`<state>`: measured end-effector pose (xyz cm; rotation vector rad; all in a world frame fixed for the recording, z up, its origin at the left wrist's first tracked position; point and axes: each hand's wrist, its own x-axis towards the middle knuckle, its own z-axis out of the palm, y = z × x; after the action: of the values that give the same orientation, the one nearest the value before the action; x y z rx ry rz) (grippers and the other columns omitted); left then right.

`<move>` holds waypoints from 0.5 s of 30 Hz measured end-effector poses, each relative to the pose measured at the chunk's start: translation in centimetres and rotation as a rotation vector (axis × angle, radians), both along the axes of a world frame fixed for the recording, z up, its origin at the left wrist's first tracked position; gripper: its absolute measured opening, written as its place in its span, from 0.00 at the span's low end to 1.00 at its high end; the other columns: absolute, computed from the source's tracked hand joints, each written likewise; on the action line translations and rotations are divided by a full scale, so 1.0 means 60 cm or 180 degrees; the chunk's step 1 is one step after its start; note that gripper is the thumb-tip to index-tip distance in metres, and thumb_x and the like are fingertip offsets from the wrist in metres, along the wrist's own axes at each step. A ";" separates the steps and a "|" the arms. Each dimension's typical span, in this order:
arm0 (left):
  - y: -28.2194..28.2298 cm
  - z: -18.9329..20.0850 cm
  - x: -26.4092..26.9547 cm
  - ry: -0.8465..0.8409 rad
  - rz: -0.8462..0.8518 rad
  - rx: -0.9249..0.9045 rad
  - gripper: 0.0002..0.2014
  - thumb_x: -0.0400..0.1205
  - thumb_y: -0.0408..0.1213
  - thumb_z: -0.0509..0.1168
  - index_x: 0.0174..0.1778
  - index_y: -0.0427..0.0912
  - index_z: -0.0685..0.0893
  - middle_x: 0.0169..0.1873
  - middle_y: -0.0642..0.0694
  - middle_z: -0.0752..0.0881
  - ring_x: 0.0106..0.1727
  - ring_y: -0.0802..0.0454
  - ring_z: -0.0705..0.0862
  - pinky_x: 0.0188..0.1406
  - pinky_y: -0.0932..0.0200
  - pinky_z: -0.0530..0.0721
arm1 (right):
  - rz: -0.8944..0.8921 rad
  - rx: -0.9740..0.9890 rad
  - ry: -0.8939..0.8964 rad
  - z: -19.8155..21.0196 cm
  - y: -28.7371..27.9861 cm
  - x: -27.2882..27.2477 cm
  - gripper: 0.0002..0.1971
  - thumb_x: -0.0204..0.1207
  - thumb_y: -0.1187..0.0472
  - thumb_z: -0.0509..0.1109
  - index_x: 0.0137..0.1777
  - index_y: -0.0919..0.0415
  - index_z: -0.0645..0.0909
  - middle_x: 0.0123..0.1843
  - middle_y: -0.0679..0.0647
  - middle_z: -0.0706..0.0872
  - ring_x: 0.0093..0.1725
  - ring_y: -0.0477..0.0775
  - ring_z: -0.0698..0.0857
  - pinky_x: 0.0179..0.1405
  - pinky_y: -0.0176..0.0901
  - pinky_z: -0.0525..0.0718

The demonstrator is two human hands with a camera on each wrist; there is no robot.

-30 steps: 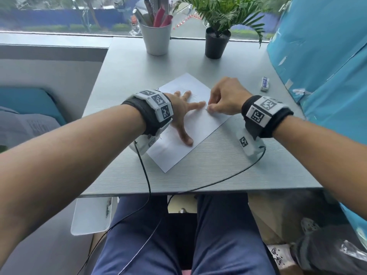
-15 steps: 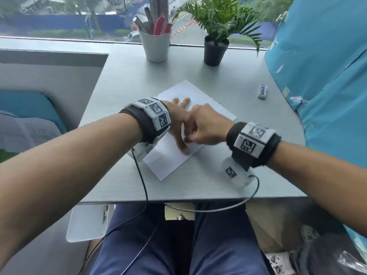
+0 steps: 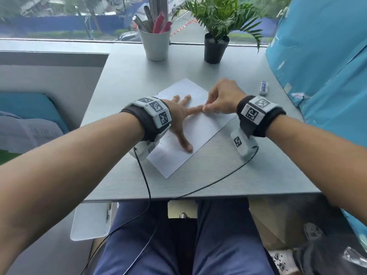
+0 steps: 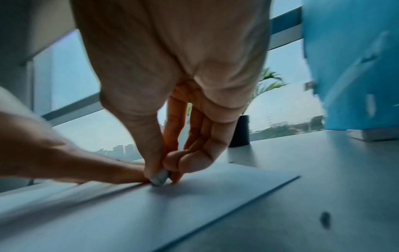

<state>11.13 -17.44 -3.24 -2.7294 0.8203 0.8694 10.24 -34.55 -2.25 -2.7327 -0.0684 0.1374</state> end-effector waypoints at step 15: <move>-0.005 -0.005 0.006 0.0052 -0.0173 0.0120 0.69 0.53 0.74 0.79 0.85 0.69 0.43 0.84 0.45 0.25 0.84 0.36 0.26 0.81 0.22 0.43 | 0.0872 0.0031 0.0343 -0.017 0.069 -0.075 0.01 0.66 0.61 0.80 0.37 0.56 0.91 0.32 0.45 0.87 0.31 0.38 0.83 0.33 0.32 0.80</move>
<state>11.52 -17.77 -3.52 -2.6580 0.8678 0.8883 5.76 -30.43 -3.28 -2.6876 -0.4119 0.3593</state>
